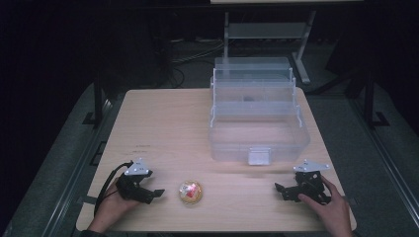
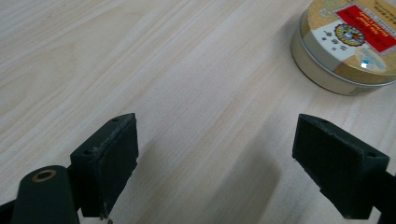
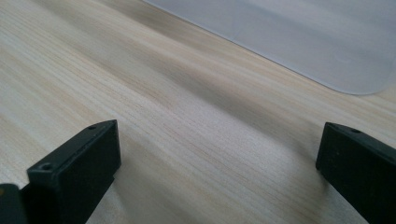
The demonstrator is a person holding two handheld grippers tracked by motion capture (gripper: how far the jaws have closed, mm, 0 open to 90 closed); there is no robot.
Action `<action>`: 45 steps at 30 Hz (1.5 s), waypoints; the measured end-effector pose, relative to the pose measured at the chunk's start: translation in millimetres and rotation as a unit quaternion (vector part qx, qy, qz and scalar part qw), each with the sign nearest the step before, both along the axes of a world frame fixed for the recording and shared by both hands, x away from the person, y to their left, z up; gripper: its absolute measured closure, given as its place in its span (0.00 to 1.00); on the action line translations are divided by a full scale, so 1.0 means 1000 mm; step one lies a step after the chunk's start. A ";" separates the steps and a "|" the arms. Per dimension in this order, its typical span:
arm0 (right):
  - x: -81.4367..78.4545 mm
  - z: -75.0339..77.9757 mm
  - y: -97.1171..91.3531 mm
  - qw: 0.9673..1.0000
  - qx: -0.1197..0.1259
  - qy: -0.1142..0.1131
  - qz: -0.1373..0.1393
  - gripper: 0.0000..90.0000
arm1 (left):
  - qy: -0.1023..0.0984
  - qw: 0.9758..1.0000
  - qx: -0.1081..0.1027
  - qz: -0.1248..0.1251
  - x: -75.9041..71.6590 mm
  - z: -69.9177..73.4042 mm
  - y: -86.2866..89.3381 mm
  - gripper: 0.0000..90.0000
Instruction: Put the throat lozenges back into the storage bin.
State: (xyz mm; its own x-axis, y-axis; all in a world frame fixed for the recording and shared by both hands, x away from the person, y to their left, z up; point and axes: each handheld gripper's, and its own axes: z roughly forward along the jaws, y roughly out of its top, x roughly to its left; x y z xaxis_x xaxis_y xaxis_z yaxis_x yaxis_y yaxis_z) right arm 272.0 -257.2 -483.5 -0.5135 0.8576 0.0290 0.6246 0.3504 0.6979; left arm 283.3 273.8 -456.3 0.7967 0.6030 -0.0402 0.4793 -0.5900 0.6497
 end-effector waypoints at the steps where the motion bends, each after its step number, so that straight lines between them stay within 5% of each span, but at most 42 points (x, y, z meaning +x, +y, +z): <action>1: 0.000 0.000 0.000 1.000 0.000 0.000 0.000 0.00 | 0.001 1.000 -0.001 -0.001 0.000 0.001 0.000 0.15; 23: 0.000 0.000 0.000 1.000 0.000 0.000 0.000 0.00 | 0.020 0.999 -0.007 -0.042 -0.002 0.021 -0.015 0.15; 45: 0.000 0.000 0.000 1.000 0.000 0.000 0.000 0.00 | 0.034 0.994 0.009 -0.106 0.000 0.038 -0.048 0.16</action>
State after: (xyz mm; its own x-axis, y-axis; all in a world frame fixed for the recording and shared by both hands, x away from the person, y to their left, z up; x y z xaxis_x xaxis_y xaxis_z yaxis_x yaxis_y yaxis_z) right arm 272.1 -257.2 -483.5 -0.5139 0.8574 0.0282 0.6241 0.3511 0.6980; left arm 283.2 225.9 -418.5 0.9016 0.4234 -0.0884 0.3853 -0.6931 0.6092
